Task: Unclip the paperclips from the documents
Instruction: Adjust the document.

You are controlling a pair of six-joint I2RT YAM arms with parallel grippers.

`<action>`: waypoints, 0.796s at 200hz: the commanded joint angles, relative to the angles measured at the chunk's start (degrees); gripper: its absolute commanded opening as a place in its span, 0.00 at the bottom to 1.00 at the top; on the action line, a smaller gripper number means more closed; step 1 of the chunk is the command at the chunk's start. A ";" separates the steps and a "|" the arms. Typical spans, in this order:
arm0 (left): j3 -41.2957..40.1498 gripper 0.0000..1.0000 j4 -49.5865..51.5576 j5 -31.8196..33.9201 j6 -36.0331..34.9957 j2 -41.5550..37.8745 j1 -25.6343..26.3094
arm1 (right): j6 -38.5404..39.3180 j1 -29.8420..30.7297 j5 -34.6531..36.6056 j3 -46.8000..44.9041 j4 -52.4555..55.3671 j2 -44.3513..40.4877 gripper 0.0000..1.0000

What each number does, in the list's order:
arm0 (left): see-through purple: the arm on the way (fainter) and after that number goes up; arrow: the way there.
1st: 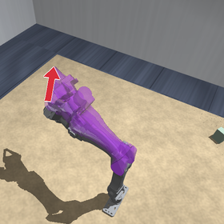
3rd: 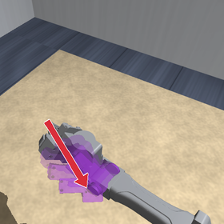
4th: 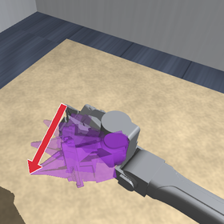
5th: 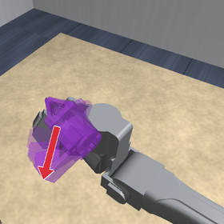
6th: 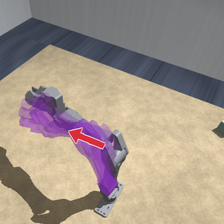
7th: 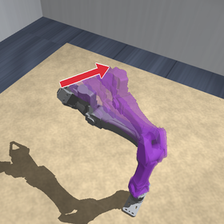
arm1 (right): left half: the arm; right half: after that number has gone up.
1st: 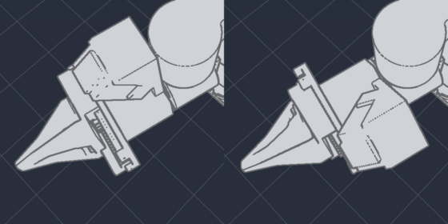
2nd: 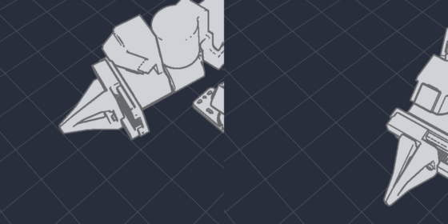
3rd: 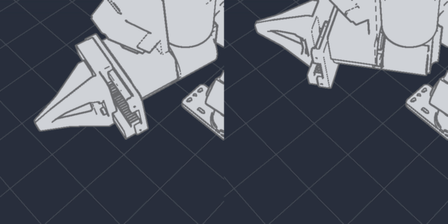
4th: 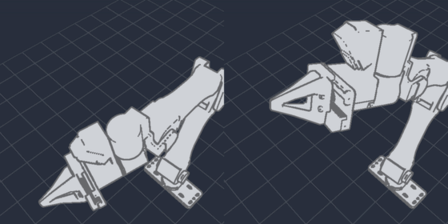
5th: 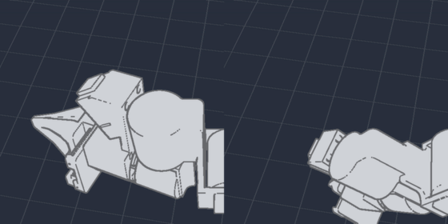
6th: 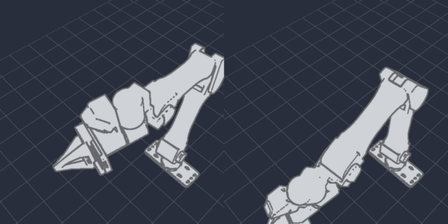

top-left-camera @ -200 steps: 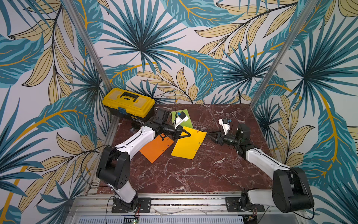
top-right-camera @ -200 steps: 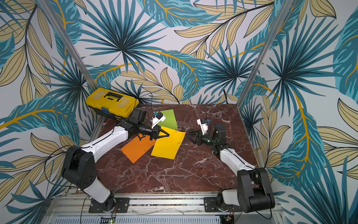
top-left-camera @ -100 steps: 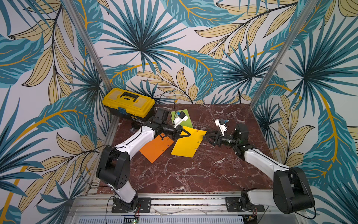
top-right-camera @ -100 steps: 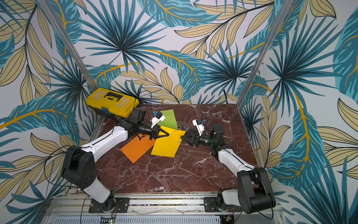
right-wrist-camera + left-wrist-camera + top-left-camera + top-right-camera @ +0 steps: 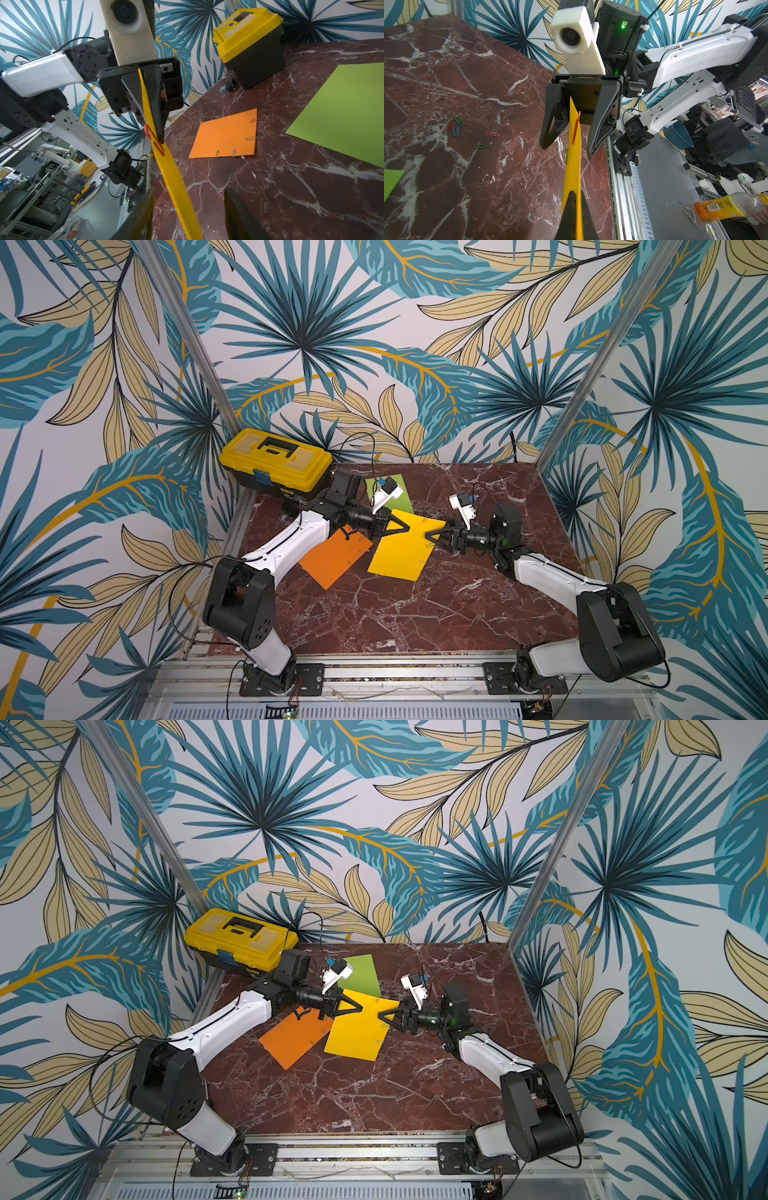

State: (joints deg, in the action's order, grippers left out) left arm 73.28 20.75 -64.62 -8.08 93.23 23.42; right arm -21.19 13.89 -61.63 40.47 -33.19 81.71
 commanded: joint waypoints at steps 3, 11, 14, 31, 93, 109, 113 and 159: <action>1.22 0.00 -0.98 -1.29 -0.47 -1.38 -0.56 | -1.28 1.77 -2.76 1.30 -2.46 0.55 0.43; 1.22 0.00 -1.07 -1.30 -0.37 -1.31 -0.53 | -1.24 2.00 -2.74 1.30 -2.17 0.49 0.38; 1.22 0.00 -1.09 -1.25 -0.36 -1.23 -0.56 | -1.17 2.02 -2.69 1.21 -2.10 0.47 0.36; 1.21 0.00 -1.16 -1.30 -0.31 -1.22 -0.74 | -1.17 2.10 -2.58 0.66 -2.04 0.20 0.30; 0.91 0.00 -1.15 -1.38 -0.19 -1.03 -1.27 | 1.55 2.10 -2.01 1.66 3.40 -1.63 0.00; 0.87 0.00 -1.15 -1.62 0.04 -0.95 -1.27 | 3.40 2.15 -2.23 2.70 6.64 -1.57 0.00; 0.88 0.00 -1.15 -1.80 0.10 -0.95 -1.27 | 4.11 2.11 -2.23 3.03 7.63 -1.64 0.00; 1.51 0.13 -1.15 -3.54 1.85 0.17 -1.27 | 10.86 2.96 -1.90 5.86 18.15 -1.37 0.00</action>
State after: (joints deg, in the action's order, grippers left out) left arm 73.28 20.38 -65.82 -6.98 93.23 22.41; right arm -14.85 15.97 -63.07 45.23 -21.54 81.28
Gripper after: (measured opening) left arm 0.097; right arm 0.045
